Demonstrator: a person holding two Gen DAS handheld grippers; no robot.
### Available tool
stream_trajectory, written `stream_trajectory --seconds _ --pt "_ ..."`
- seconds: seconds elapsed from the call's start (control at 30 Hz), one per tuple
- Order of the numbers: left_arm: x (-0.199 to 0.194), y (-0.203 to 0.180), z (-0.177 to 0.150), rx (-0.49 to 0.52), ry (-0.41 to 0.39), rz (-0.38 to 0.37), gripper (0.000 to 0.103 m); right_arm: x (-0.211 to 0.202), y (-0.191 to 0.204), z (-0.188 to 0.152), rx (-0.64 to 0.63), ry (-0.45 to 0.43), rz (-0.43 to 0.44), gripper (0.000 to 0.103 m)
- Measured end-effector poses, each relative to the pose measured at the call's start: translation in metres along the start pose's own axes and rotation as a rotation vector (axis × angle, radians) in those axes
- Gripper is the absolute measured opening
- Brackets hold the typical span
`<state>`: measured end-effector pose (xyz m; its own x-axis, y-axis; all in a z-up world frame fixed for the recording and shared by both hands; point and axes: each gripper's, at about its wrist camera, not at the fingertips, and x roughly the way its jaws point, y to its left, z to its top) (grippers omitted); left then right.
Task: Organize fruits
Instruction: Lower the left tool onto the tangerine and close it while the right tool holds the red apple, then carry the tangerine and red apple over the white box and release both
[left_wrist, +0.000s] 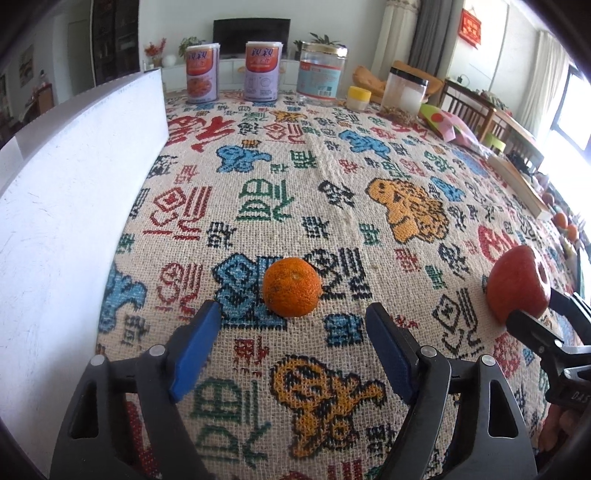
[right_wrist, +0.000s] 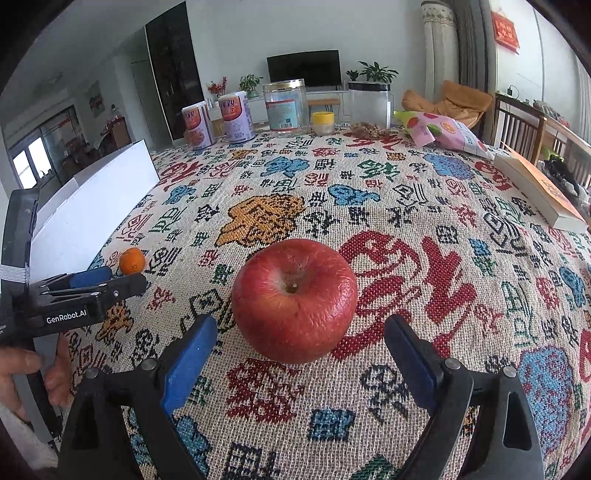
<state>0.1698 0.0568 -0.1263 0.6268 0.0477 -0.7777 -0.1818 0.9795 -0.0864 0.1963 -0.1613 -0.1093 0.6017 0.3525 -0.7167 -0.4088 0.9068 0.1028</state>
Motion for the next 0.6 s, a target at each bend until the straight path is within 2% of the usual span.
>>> stream_trajectory --seconds 0.03,0.07,0.13,0.17,0.2,0.23,0.3,0.37,0.5,0.6 --pt "0.002 -0.002 0.002 0.013 0.001 0.017 0.076 0.004 0.002 0.002 -0.007 0.005 -0.006 0.092" --pt "0.004 -0.004 0.004 0.027 0.001 0.032 0.068 0.006 0.003 0.004 -0.009 0.003 -0.01 0.092" --pt "0.005 -0.006 0.006 0.046 -0.007 0.056 0.035 0.011 0.005 0.007 -0.005 0.007 -0.026 0.091" --pt "0.005 -0.005 0.007 0.044 -0.008 0.054 0.029 0.015 0.005 0.009 -0.002 0.024 -0.031 0.091" --pt "0.004 -0.004 0.007 0.032 -0.005 0.046 0.028 0.019 0.006 0.01 0.004 0.044 -0.02 0.074" --pt "0.0 0.0 0.006 0.012 -0.004 0.031 0.027 0.022 0.006 0.01 0.014 0.068 -0.03 0.068" --pt "-0.013 0.004 0.002 -0.039 0.005 -0.019 0.027 0.019 0.003 0.008 0.057 0.067 -0.005 0.068" --pt "-0.038 0.006 -0.003 -0.096 0.031 -0.123 0.027 0.013 -0.002 0.004 0.109 0.067 0.049 0.068" --pt "-0.126 0.006 -0.013 -0.121 0.037 -0.344 0.027 -0.009 0.001 0.001 0.229 0.062 0.228 0.068" --pt "-0.197 0.024 -0.017 -0.158 0.015 -0.454 0.027 -0.031 0.035 0.016 0.21 0.059 0.353 0.068"
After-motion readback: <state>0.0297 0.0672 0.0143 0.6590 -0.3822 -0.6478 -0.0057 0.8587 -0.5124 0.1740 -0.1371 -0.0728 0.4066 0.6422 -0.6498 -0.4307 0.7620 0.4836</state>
